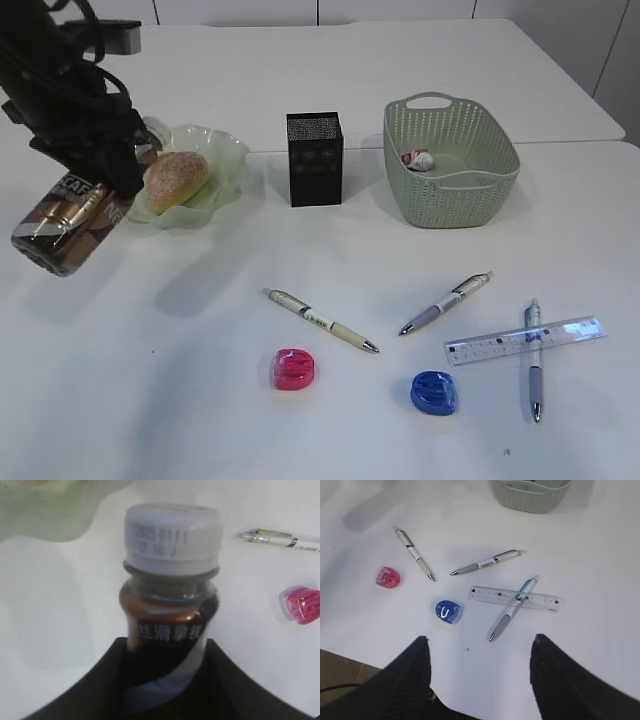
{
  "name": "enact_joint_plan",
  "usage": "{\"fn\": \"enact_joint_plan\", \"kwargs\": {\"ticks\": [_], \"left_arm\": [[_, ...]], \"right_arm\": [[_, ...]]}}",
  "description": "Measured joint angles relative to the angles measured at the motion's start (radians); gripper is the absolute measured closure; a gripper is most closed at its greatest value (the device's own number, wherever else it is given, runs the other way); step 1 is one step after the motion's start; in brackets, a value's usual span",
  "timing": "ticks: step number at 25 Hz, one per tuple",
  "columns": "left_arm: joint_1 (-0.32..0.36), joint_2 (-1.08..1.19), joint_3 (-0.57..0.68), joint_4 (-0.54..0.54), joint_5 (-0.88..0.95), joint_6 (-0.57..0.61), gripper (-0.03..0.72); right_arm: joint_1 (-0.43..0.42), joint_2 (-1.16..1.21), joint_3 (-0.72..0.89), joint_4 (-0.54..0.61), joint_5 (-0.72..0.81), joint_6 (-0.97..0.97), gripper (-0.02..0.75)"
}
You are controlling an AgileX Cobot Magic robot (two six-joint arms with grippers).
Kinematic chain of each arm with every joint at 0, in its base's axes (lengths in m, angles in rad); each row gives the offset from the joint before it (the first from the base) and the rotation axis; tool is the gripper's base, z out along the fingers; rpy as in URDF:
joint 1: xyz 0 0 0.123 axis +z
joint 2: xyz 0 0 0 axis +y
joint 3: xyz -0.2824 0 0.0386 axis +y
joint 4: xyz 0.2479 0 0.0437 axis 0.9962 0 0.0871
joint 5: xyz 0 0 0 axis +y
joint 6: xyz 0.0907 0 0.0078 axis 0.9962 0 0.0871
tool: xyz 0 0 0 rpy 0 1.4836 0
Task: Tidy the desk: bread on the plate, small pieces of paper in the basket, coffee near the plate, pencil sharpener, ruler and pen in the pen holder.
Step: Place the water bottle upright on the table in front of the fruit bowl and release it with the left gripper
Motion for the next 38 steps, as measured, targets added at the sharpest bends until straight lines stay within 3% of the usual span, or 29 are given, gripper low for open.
{"fn": "enact_joint_plan", "kwargs": {"ticks": [7,15,27,38], "left_arm": [[0.000,-0.119,0.023,-0.002,0.005,-0.002,0.412],[0.000,-0.302,0.268,0.002,-0.071,-0.002,0.412],[0.000,-0.430,0.675,-0.042,-0.562,-0.002,0.413],[-0.001,-0.430,0.877,-0.096,-1.029,-0.004,0.414]], "right_arm": [[0.000,0.000,0.000,0.000,0.000,0.000,0.245],[0.000,0.000,0.000,0.004,0.000,0.000,0.245],[0.000,0.000,0.000,0.017,0.000,0.002,0.245],[0.000,0.000,0.000,0.028,0.000,0.002,0.245]]}}
